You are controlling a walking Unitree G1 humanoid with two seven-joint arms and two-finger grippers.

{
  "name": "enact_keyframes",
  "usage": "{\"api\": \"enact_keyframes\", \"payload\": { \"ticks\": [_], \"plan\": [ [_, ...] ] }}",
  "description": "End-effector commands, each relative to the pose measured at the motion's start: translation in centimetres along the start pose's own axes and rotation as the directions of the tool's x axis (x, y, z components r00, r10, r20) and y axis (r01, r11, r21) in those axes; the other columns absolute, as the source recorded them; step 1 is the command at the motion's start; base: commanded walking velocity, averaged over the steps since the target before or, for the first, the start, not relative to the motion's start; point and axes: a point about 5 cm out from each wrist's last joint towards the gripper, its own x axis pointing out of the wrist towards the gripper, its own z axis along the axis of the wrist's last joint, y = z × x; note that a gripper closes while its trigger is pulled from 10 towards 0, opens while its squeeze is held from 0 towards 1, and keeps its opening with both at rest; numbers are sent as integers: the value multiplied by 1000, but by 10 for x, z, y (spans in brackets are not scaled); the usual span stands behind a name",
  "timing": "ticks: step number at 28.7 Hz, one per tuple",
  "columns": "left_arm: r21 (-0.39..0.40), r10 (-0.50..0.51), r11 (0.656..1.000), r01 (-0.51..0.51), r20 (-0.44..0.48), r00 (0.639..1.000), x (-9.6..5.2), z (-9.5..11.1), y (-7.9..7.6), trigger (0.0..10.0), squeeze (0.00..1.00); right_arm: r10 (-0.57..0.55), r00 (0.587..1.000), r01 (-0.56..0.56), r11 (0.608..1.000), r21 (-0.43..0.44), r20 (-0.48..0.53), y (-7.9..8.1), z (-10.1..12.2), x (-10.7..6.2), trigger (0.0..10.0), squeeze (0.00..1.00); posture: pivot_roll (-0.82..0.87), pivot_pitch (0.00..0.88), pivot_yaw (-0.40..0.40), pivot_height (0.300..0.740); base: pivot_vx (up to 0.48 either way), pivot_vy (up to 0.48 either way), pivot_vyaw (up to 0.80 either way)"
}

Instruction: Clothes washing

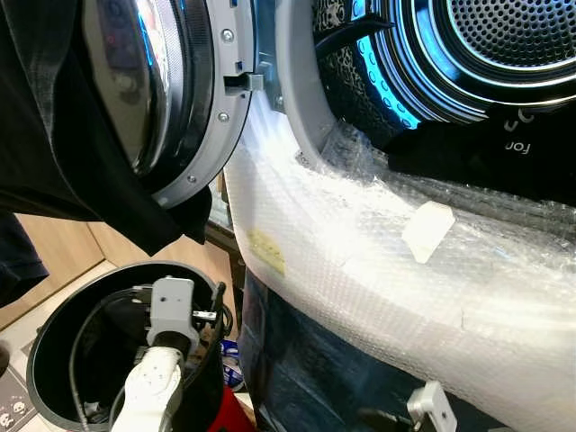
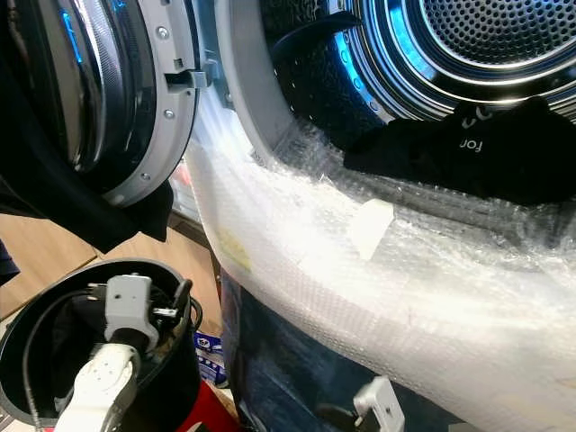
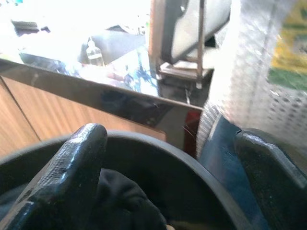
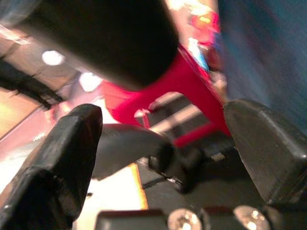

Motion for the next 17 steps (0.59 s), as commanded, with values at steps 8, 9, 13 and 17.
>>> {"api": "enact_keyframes", "payload": {
  "ticks": [8,9,13,17],
  "plan": [
    [-112,133,983,-144,-99,986,3,14,29,10000,0,-531,739,574,818,-25,-414,-58,-97,11,10000,0,-26,30,8,740,0,0,0],
    [-110,141,982,-153,-105,984,3,14,31,10000,0,-550,719,591,806,-44,-425,-59,-99,10,10000,0,-26,30,8,740,0,0,0],
    [-195,177,961,-197,-115,977,5,19,38,10000,0,-613,654,685,729,2,-444,-61,-110,9,10000,1000,-11,20,9,740,0,0,0],
    [-248,213,933,-261,-203,956,1,10,46,10000,0,-643,597,736,677,10,-480,-58,-122,12,10000,1000,-4,16,16,740,0,0,0]
  ]
}}
